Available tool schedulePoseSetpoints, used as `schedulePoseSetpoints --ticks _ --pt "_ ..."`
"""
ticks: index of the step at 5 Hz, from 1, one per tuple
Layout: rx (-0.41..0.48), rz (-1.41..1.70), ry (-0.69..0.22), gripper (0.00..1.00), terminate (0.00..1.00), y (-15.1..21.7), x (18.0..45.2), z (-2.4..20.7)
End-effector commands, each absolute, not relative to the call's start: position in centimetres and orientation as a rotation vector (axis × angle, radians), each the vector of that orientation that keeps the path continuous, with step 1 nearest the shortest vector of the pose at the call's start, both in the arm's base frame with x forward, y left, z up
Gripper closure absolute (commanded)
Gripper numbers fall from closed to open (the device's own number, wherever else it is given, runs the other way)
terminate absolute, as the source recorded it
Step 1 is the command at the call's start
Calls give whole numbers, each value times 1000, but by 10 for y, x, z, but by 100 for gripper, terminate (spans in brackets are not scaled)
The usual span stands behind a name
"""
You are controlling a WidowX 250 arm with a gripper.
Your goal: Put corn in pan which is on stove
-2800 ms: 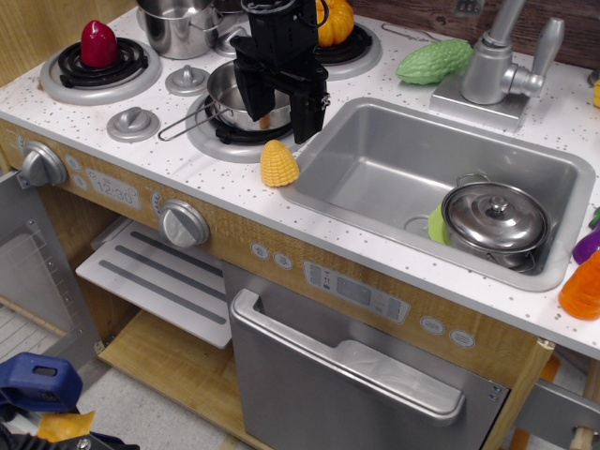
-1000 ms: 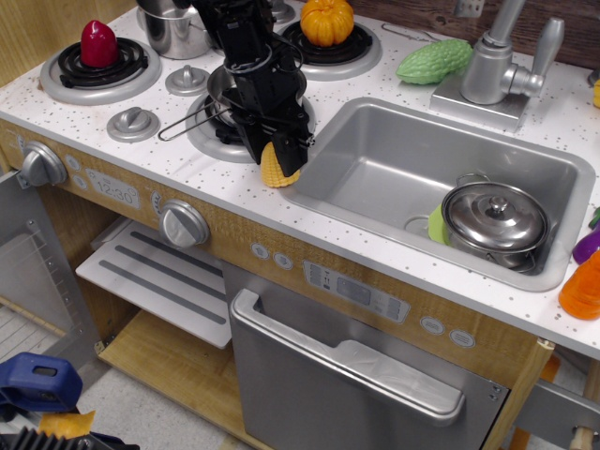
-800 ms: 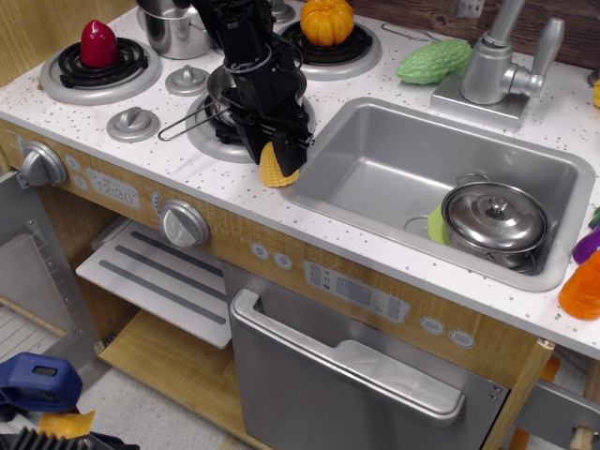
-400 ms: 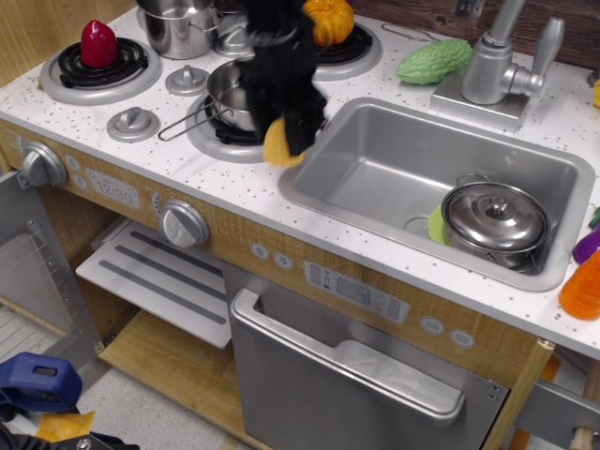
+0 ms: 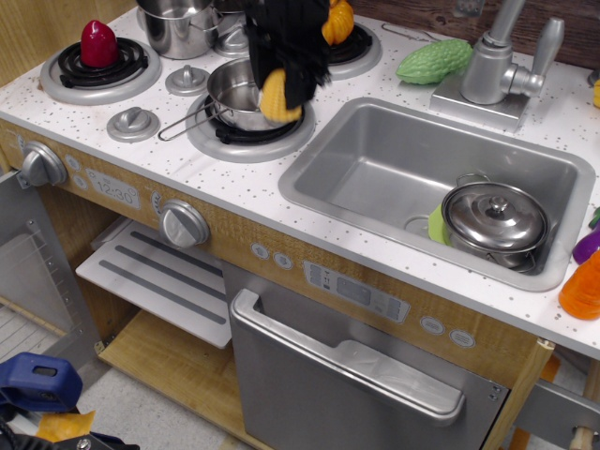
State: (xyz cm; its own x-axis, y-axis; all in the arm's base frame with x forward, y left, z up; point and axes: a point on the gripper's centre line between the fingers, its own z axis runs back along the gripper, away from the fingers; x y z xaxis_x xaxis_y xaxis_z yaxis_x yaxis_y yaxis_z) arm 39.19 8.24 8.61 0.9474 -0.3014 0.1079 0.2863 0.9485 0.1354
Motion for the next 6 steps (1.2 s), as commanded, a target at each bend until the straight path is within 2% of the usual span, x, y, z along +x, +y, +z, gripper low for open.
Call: schedulePoseSetpoints --ticks 1,3,4,5,6 --pt "152 -407 -187 100 0 104 418 122" --pt "58 -472 -208 100 0 139 434 96" --pt "58 -489 -213 100 0 143 434 90" --pt "82 -510 -233 0 0 145 432 86" --pt "82 -510 -233 0 0 145 432 86"
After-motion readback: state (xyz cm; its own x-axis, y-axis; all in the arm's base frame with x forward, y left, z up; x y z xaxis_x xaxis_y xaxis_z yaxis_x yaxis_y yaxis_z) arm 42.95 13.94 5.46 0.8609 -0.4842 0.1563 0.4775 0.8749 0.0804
